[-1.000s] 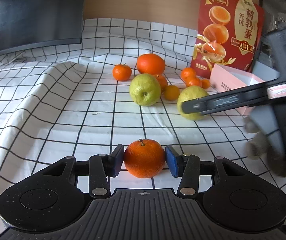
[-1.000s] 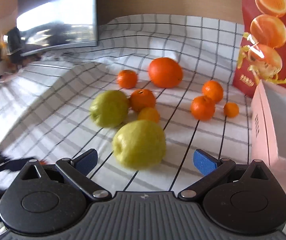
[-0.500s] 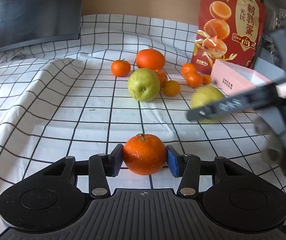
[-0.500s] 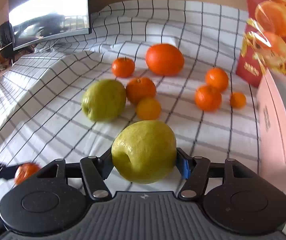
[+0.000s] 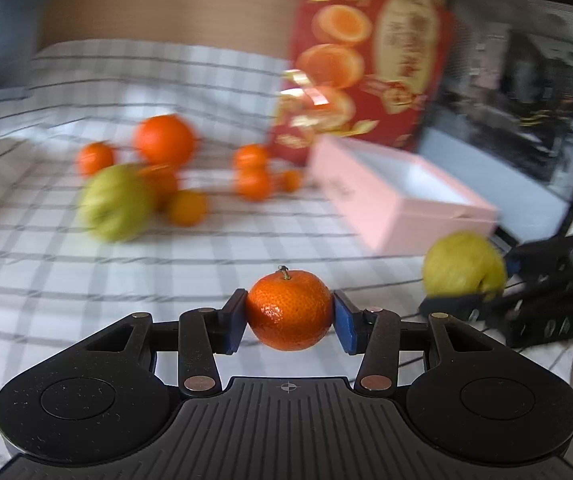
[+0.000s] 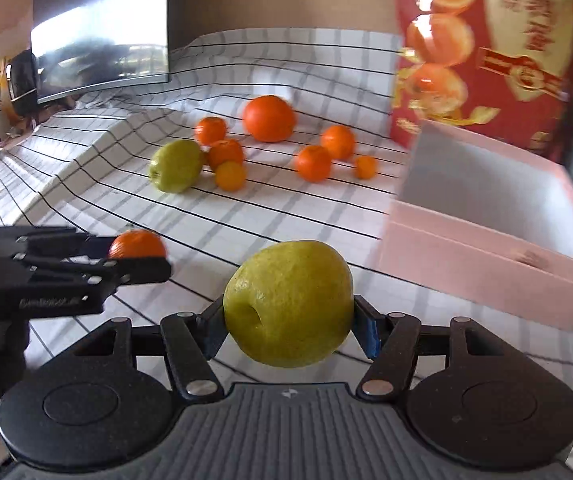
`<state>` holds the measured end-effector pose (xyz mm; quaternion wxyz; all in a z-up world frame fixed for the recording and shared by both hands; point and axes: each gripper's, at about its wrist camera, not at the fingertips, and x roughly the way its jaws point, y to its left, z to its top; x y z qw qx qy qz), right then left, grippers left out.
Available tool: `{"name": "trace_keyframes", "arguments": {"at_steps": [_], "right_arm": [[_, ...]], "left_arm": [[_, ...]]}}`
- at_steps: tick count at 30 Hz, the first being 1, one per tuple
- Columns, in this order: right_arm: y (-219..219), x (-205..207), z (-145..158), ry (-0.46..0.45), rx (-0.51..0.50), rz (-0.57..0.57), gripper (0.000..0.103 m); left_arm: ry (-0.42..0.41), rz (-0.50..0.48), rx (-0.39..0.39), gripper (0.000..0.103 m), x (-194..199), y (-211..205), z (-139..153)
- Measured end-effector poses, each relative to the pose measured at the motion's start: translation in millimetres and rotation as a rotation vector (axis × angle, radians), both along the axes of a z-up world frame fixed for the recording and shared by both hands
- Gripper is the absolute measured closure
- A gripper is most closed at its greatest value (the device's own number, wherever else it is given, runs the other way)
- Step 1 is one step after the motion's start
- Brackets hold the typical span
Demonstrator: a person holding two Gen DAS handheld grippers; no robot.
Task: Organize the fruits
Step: 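Carry the mandarin and the pear over the pink box with both tools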
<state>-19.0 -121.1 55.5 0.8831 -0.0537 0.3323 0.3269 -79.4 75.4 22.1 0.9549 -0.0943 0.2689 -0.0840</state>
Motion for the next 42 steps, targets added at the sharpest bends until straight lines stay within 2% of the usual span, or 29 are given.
{"name": "trace_keyframes", "arguments": {"at_steps": [6, 11, 15, 17, 22, 30, 42], "right_arm": [[-40.2, 0.7, -14.4, 0.018, -0.027, -0.071, 0.040], [-60.6, 4.7, -31.8, 0.052, -0.014, -0.087, 0.039], [-69.8, -3.6, -30.1, 0.000, -0.010, -0.087, 0.035], [-71.2, -8.8, -27.7, -0.030, -0.024, -0.093, 0.026], [-78.6, -9.6, -29.4, -0.022, -0.014, -0.115, 0.019], [-71.1, -5.8, -39.3, 0.015, -0.011, -0.107, 0.019], [-60.7, -5.2, -39.3, -0.048, -0.034, -0.120, 0.021]], "left_arm": [[-0.021, -0.042, -0.025, 0.053, 24.7, -38.7, 0.1], [-0.002, -0.011, -0.023, 0.053, 32.1, -46.6, -5.0], [0.026, 0.006, -0.028, 0.053, 29.6, -46.5, -6.4], [0.039, 0.020, -0.010, 0.053, 27.3, -48.3, -6.2], [0.055, 0.033, 0.023, 0.053, 21.9, -55.3, -9.0], [0.076, 0.048, 0.043, 0.053, 24.1, -57.3, -12.8], [0.075, 0.048, 0.048, 0.053, 23.5, -58.8, -13.3]]}}
